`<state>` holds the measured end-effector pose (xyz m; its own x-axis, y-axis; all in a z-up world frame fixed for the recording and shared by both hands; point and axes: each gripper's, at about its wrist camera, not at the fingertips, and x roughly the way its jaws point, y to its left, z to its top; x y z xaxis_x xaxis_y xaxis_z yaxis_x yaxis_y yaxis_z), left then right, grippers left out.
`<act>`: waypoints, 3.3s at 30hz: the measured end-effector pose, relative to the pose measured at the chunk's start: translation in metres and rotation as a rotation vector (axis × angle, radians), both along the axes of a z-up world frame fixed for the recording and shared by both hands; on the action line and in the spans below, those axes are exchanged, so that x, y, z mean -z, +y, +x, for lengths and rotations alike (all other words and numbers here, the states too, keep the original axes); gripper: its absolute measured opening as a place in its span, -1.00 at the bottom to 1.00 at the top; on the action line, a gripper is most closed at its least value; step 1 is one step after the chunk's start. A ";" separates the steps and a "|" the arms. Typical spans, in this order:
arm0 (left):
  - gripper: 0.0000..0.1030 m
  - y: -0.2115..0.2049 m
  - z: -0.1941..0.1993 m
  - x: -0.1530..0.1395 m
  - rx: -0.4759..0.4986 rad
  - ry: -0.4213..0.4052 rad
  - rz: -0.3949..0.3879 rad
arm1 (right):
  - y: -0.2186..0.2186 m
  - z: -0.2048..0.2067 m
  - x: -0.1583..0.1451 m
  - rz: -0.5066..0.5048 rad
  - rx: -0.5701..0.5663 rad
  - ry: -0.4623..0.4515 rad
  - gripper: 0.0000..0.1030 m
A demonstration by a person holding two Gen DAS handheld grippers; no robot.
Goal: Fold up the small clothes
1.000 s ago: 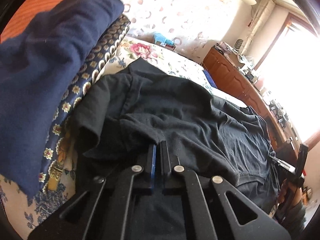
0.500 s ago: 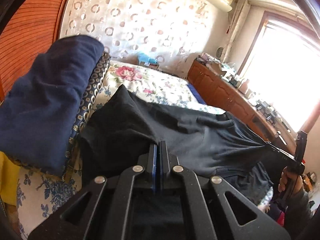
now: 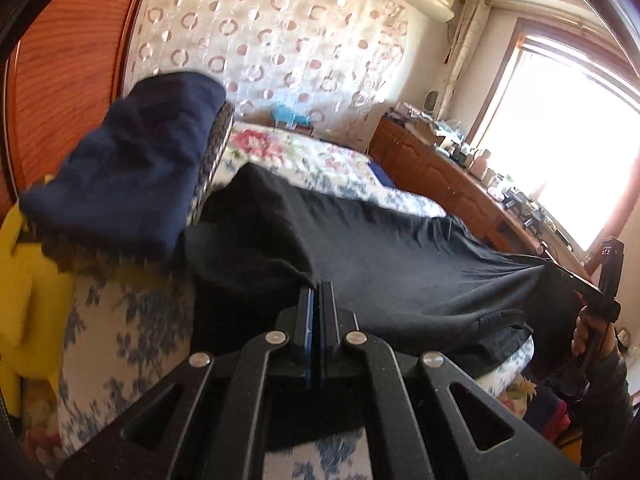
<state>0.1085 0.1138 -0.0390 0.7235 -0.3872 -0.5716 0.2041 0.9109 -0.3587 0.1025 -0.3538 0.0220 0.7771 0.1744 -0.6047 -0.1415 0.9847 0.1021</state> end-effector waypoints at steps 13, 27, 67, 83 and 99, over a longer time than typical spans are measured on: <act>-1.00 -0.012 0.001 0.050 -0.014 0.136 0.067 | 0.000 -0.002 0.091 -0.031 0.032 0.215 -0.96; -0.86 -0.001 -0.014 0.037 -0.067 0.105 0.180 | 0.001 -0.012 0.080 -0.039 0.029 0.183 -0.91; -0.57 0.048 0.035 0.064 -0.053 0.268 0.009 | 0.036 -0.016 0.086 -0.015 -0.075 0.160 -0.81; -0.49 0.028 0.041 0.065 0.006 0.278 0.011 | 0.037 -0.016 0.090 -0.013 -0.079 0.157 -0.81; -0.90 -0.011 0.070 0.062 0.021 0.227 0.187 | 0.047 -0.009 0.089 -0.029 -0.100 0.141 -0.81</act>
